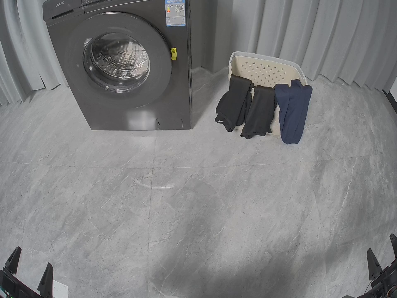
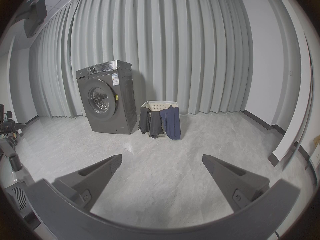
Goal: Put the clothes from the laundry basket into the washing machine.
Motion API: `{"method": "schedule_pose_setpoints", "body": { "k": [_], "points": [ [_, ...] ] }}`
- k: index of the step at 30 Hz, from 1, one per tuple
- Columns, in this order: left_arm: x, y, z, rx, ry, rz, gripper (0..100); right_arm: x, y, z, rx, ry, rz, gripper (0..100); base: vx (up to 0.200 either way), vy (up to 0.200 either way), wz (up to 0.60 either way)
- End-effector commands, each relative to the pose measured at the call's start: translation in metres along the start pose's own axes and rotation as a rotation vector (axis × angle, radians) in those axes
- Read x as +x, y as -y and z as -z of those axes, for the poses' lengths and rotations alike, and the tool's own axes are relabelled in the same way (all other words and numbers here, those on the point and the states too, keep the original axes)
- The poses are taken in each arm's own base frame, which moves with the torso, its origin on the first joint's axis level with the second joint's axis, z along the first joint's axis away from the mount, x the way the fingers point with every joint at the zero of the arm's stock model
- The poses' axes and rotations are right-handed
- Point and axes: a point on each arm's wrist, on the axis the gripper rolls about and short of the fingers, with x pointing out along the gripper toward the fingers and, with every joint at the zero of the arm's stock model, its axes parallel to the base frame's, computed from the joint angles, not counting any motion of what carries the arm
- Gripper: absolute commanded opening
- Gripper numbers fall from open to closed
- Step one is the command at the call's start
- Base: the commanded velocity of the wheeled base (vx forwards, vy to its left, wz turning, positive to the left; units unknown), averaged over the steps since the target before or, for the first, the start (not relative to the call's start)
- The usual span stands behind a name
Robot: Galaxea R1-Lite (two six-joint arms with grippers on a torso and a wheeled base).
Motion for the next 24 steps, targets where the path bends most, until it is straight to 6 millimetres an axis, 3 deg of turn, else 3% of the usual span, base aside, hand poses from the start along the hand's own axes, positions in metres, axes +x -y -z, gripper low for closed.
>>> {"method": "schedule_pose_setpoints", "body": {
  "k": [1, 16, 19, 24],
  "points": [
    [0.0002, 0.0, 0.0052, 0.003, -0.003, -0.001, 100, 0.0001, 0.0001, 0.0053, 0.0, -0.001, -0.001, 100, 0.0, 0.0, 0.0],
    [0.0002, 0.0, 0.0052, 0.0, -0.003, -0.002, 100, 0.0001, 0.0001, 0.0053, 0.0, -0.001, -0.001, 100, 0.2, 0.0, 0.0],
    [0.0, 0.0, 0.0053, 0.003, -0.001, -0.002, 100, 0.0001, 0.0001, 0.0053, 0.0, -0.001, -0.001, 100, 0.0, 0.0, 0.0],
    [0.0002, 0.0, 0.0052, 0.003, -0.003, -0.002, 100, 0.0001, 0.0001, 0.0053, 0.0, -0.001, -0.001, 100, 0.0, 0.0, -0.6]
  ]
}}
